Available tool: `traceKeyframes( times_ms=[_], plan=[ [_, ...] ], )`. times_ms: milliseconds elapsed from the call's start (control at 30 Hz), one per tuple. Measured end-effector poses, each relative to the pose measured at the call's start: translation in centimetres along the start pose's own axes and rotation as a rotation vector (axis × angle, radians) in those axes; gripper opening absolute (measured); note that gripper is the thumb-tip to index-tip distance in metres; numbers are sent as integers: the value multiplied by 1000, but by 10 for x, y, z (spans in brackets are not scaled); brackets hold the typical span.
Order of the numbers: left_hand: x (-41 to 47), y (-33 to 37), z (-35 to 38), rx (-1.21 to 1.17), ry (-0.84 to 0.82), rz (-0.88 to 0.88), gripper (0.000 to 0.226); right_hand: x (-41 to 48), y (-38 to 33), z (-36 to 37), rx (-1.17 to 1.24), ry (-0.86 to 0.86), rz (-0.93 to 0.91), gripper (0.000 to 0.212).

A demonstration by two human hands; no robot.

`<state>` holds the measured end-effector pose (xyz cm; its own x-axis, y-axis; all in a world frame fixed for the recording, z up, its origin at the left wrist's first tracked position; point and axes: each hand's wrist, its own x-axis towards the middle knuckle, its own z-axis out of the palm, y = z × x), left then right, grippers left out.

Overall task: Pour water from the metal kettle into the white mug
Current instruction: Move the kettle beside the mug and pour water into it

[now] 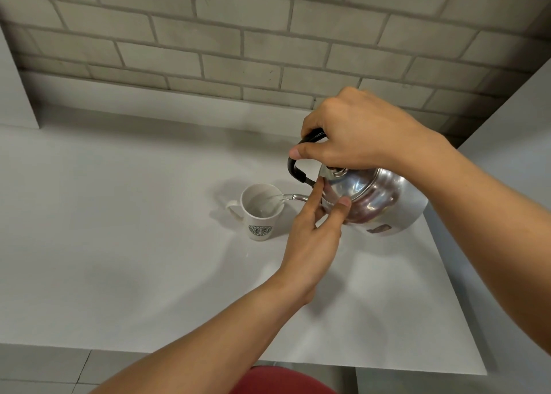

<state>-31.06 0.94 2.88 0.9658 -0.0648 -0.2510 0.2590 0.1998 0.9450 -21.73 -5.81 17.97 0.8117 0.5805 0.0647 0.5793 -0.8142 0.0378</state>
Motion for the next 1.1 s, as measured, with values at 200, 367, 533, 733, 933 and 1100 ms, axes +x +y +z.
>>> traceKeyframes(
  times_ms=[200, 367, 533, 733, 933, 1100],
  plan=[
    [0, 2, 1, -4, -11, 3, 47, 2, -1, -2, -12, -5, -8, 44],
    [1, 1, 2, -19, -5, 4, 46, 5, -1, -2, -11, -15, -22, 43],
    [1, 2, 2, -46, -12, -3, 44, 7, -1, -2, -13, -16, -52, 42],
    [0, 4, 2, -63, -15, -23, 44, 11, -2, -3, 0, -33, -59, 42],
    [0, 6, 1, -87, -16, -29, 43, 13, -2, -3, -3, -30, -69, 42],
    [2, 4, 0, -102, -22, -29, 42, 15, -3, -3, -4, -35, -70, 41]
  ],
)
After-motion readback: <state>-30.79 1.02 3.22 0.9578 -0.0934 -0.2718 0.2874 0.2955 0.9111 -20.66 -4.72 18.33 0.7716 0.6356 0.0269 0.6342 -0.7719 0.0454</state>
